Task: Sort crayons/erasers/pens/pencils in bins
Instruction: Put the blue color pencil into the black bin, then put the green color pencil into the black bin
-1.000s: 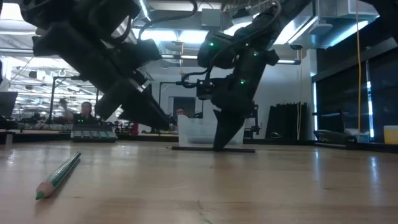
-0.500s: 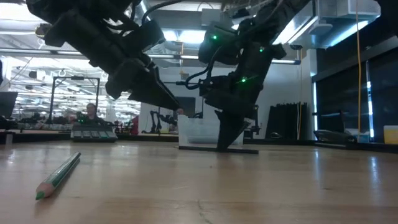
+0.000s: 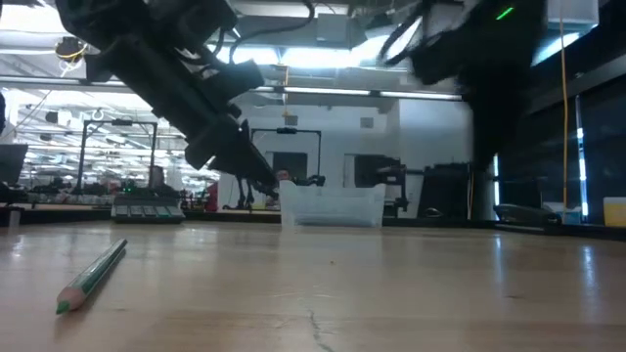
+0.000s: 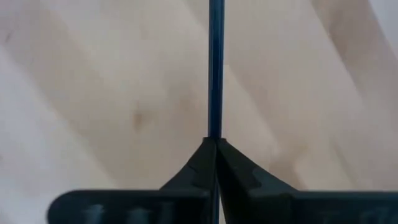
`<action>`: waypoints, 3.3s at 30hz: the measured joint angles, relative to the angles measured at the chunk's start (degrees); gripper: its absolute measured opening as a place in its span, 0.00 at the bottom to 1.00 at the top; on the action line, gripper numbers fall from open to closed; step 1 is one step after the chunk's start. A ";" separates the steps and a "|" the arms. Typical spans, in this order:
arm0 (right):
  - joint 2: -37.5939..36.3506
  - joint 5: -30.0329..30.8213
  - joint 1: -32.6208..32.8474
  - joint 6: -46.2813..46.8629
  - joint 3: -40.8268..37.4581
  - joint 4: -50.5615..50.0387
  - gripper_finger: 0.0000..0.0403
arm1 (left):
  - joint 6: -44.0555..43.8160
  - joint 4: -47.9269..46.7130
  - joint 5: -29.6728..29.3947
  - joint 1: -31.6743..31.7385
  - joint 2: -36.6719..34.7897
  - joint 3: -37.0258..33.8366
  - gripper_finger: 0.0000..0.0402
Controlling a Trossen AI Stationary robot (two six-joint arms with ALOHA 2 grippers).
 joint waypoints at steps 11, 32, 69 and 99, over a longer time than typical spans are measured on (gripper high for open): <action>-9.09 -9.81 14.07 21.59 0.20 -6.79 0.03 | -1.57 6.50 0.07 0.87 0.00 0.02 0.39; -2.20 -3.34 22.49 30.10 0.24 15.56 0.07 | -1.59 6.66 0.11 1.05 0.00 0.02 0.39; 13.18 -8.33 17.10 31.49 0.19 12.17 0.06 | -1.85 6.03 2.03 1.05 0.00 0.02 0.39; -8.80 -22.34 30.05 57.01 -1.37 -21.97 0.03 | -1.89 4.25 2.01 1.05 0.00 0.02 0.39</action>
